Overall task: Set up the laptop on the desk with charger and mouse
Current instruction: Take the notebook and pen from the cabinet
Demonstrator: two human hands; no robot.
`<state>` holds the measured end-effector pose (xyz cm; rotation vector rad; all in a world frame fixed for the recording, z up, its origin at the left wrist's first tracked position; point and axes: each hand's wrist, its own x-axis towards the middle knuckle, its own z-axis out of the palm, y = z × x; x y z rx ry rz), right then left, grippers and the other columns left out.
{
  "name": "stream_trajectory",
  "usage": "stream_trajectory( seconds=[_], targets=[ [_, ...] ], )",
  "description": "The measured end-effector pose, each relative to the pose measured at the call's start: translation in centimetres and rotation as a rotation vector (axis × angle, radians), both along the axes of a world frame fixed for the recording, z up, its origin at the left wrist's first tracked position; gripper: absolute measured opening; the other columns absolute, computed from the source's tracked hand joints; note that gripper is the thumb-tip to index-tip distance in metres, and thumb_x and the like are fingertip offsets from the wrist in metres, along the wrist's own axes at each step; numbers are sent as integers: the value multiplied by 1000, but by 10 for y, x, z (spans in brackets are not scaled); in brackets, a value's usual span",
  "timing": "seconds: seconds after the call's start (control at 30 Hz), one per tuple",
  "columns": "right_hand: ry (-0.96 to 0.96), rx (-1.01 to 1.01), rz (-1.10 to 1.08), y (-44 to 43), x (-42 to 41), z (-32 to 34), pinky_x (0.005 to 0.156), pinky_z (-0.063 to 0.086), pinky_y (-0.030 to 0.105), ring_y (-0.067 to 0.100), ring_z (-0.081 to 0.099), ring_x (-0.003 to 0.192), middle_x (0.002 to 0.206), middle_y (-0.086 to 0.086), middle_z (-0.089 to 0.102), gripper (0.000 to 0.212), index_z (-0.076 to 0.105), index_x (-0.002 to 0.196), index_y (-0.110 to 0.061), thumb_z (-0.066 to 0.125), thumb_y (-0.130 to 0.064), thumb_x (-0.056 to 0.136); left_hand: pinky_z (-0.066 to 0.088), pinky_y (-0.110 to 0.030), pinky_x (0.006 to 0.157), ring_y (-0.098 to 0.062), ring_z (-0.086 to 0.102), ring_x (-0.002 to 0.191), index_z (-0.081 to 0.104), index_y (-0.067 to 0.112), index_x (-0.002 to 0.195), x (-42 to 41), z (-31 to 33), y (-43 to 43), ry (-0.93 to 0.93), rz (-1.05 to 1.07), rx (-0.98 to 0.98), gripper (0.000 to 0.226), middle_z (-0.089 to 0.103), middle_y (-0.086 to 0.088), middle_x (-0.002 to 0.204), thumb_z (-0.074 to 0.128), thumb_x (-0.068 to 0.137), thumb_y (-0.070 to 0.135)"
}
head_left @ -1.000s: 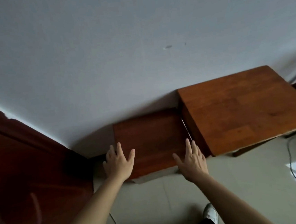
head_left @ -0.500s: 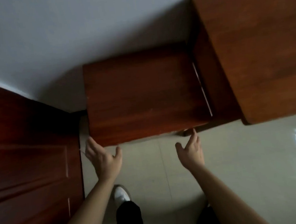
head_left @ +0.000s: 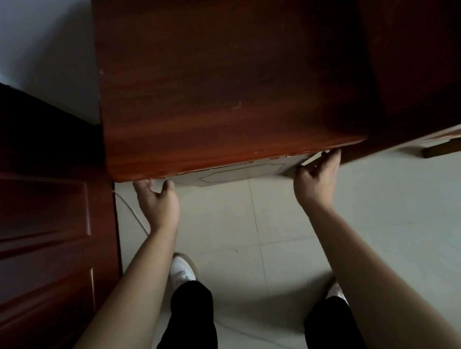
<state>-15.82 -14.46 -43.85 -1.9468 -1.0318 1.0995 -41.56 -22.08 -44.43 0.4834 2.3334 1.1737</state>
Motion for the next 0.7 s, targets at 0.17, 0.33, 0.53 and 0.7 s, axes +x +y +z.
stream_trajectory(
  seconds=[0.17,0.33,0.53,0.7],
  targets=[
    [-20,26,-46,15,-2,-7,96,20,13,33,40,131,131,11,43,63,35,136,5,55,8,76,45,-41,104,-25,52,126,48,7,132,17,-3,10,-53,72,36,46,56,-12,135,58,87,-1],
    [23,118,-77,9,-12,-6,113,24,23,31,36,137,146,19,38,78,27,145,7,50,12,70,43,-60,100,-47,44,127,35,-5,133,22,-12,14,-152,152,56,53,40,-33,139,54,83,-5],
    [25,110,-115,-4,-9,-4,113,32,32,24,39,141,151,14,36,78,26,147,0,47,0,72,51,-43,83,-38,56,109,41,1,115,15,-6,5,-4,97,-8,42,54,-22,117,60,77,2],
    [-19,35,-142,-44,0,-9,111,37,51,19,43,132,145,9,42,77,26,147,-13,49,-13,74,48,-37,87,-31,56,108,41,10,107,23,-6,-23,45,107,-112,35,51,-16,119,64,82,3]
  ],
)
